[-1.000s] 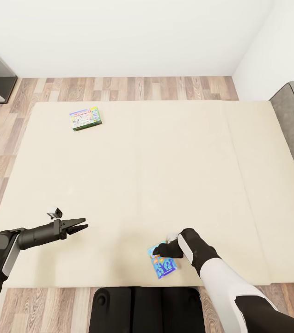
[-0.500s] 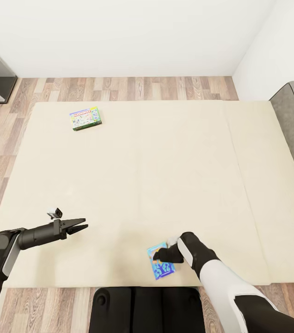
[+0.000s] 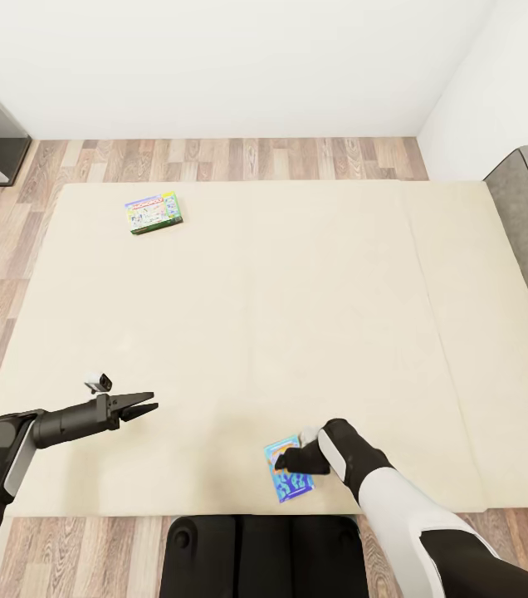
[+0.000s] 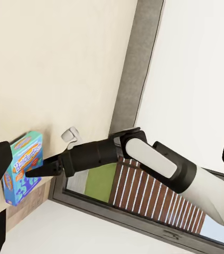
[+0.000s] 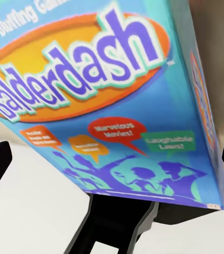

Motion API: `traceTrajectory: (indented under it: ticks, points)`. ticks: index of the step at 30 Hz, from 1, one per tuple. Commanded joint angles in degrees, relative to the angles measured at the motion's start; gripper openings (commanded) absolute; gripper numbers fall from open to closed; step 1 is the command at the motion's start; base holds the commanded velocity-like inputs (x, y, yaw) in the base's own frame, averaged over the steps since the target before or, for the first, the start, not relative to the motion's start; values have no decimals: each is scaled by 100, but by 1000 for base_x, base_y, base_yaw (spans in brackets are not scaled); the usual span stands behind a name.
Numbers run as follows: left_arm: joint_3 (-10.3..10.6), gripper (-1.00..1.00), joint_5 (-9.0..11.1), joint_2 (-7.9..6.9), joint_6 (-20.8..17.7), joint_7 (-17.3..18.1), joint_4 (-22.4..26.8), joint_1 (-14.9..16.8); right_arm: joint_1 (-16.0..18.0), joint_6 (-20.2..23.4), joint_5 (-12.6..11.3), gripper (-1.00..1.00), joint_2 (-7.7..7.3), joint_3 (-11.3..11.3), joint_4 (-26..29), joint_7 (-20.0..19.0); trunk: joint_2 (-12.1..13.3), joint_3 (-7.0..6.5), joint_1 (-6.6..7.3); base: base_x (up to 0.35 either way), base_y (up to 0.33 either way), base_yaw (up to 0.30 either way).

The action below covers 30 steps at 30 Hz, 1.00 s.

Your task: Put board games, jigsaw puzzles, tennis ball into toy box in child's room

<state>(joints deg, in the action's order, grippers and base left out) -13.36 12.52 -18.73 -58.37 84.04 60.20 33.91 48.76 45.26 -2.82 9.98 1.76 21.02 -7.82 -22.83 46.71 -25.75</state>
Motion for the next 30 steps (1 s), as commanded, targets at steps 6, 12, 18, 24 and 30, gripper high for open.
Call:
traceTrajectory:
  ticks: [6,12,18,24,30]
  points:
    - [0,100,5,-4,-60,16,1,1,-2,-174,-16,100,2,13,1,11,-9,6,-3,0,0,0]
    - [-6,100,5,-14,-60,16,1,1,1,-201,-16,100,2,-10,-68,16,-9,6,-3,0,0,0]
    - [-6,100,5,-29,-60,16,1,1,2,-170,-17,100,2,-23,-87,13,-9,6,-3,0,0,0]
    - [-1,100,5,-33,-60,16,1,1,0,-158,-14,100,2,-29,-89,5,-9,6,-3,0,0,0]
    - [-7,100,5,-40,-60,16,1,1,-5,-195,-15,100,2,-21,-90,-13,-9,6,-3,0,0,0]
